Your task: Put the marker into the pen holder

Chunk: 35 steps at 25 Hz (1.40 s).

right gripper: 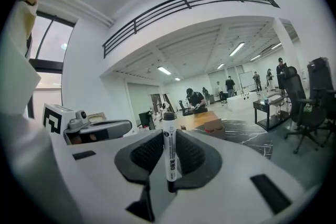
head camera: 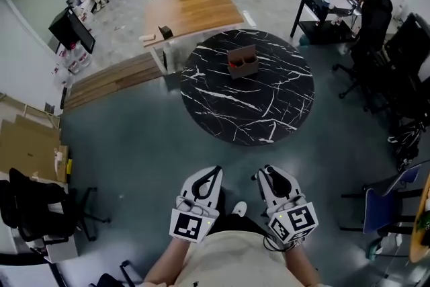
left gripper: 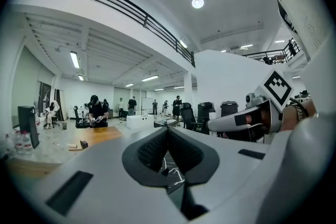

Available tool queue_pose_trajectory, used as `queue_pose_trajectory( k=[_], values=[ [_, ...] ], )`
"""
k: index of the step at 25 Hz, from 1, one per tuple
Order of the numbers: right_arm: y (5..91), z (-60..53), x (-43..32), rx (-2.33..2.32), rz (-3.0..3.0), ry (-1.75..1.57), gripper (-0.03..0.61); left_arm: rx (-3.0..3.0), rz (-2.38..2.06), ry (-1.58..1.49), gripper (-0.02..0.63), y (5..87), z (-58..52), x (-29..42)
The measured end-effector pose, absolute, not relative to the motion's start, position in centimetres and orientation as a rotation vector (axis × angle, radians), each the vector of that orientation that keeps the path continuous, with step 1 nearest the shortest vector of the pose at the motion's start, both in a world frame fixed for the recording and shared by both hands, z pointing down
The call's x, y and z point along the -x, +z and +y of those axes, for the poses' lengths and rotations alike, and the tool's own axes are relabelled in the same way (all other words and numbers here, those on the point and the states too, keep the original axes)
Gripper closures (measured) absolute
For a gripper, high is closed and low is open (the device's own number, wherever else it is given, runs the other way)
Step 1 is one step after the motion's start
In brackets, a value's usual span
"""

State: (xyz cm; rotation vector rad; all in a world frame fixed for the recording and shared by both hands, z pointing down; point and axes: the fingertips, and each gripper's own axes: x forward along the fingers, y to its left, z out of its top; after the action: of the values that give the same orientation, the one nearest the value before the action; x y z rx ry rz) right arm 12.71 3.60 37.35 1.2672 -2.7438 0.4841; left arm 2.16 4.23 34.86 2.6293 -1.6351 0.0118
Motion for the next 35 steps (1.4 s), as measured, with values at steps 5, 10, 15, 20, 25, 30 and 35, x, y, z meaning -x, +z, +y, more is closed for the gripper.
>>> queue_pose_trajectory(
  k=[5, 10, 15, 20, 25, 30, 35],
  values=[
    [37.6, -1.1, -13.4, -1.287, -2.711, 0.499, 0.491, -2.624, -1.604, -0.018, 0.603, 35.5, -2.0, -2.7],
    [38.9, -9.8, -14.9, -1.383, -2.638, 0.457, 0.491, -2.693, -1.522, -0.074, 0.603, 35.9, -11.2, -3.8],
    [39.4, -20.6, -14.7, -1.441, -2.593, 0.431, 0.491, -2.691, -1.467, -0.107, 0.604, 37.0, -21.4, -2.9],
    [39.3, -33.0, -12.8, -1.473, -2.565, 0.389, 0.491, -2.881, -1.321, 0.248, 0.604, 39.5, -29.3, -1.8],
    [40.5, -43.9, -9.9, -1.474, -2.573, 0.351, 0.491, -2.862, -1.207, 0.259, 0.604, 41.7, -36.5, -0.8],
    [44.2, -51.0, -7.9, -1.493, -2.553, 0.364, 0.491, -2.803, -1.165, 0.223, 0.604, 44.1, -41.3, 0.1],
    [48.2, -56.0, -7.3, -1.554, -2.539, 0.325, 0.491, -2.744, -1.137, 0.224, 0.604, 46.6, -44.9, 0.7]
  ],
)
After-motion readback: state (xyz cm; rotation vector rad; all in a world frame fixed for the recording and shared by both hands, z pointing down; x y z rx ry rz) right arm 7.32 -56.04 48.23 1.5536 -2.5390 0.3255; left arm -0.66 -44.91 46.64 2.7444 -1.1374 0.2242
